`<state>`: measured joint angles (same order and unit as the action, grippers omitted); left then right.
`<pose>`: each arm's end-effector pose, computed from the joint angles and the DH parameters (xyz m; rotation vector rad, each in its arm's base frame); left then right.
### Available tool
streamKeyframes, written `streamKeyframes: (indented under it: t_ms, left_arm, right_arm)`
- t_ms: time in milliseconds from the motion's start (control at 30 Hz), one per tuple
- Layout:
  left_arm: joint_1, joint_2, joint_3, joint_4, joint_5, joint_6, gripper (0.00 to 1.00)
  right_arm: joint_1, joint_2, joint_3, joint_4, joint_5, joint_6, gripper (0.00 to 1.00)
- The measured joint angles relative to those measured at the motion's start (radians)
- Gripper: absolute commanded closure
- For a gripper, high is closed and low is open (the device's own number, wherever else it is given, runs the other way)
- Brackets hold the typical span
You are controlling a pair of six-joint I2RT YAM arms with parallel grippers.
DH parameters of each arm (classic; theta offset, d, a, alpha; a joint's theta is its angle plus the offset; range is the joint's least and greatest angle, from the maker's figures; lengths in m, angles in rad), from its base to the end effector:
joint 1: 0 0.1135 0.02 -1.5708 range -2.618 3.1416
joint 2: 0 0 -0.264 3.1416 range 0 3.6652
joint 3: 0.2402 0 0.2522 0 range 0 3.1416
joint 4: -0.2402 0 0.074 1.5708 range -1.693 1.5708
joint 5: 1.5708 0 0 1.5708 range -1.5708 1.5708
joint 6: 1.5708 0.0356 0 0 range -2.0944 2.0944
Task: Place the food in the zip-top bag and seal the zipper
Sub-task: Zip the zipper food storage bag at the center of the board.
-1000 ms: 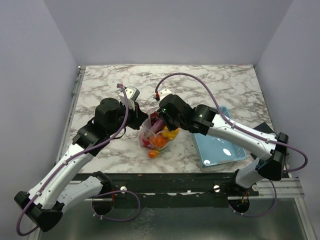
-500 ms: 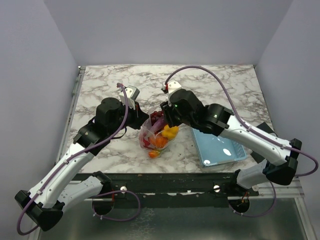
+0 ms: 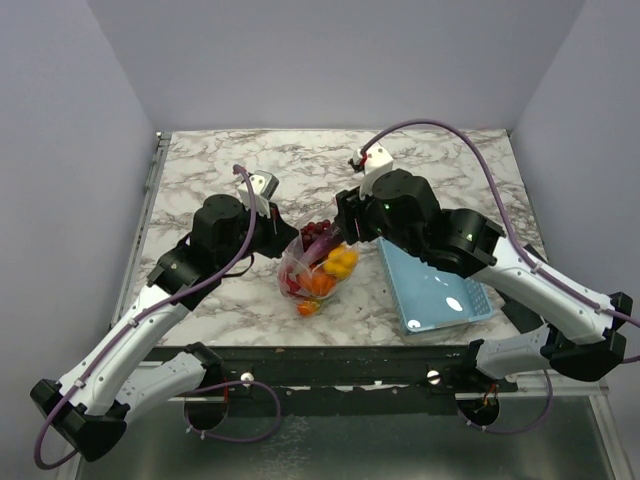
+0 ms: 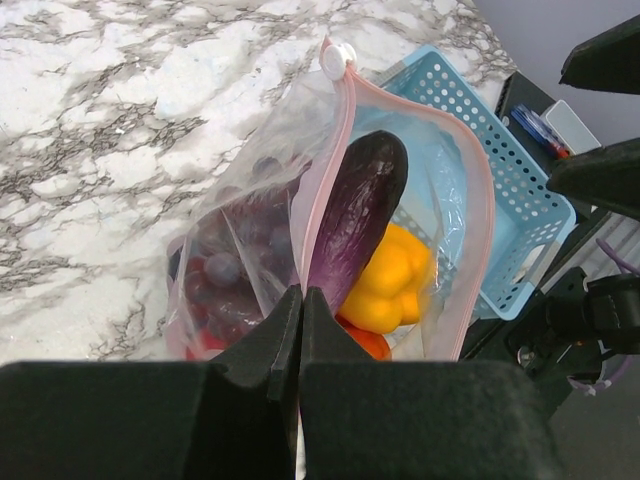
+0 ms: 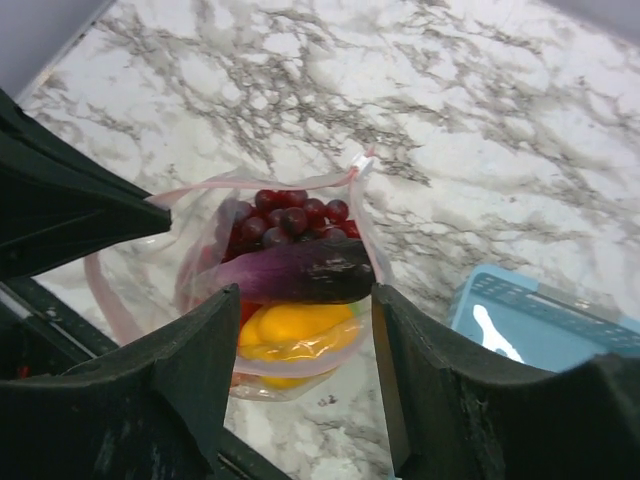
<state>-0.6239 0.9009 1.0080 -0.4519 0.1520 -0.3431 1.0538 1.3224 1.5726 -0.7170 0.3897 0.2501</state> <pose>0.1559 -0.1189 0.3694 0.3841 1.9561 -0.7851 0.1467 0.2307 0.4401 -0.5620 1.9477 0.4363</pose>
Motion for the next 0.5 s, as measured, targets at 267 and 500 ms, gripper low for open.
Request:
streamKeyframes:
  t_ms: [267,500]
  left_arm:
    - [0.0,0.041,0.09,-0.054,0.006,0.049,1.0]
    - [0.0,0.09,0.204,-0.15,0.053,0.13,1.0]
  right_arm:
    - [0.0,0.01,0.013,-0.036,0.115,-0.167,0.38]
    - [0.0,-0.013,-0.003,-0.035,0.125,-0.303,0.38]
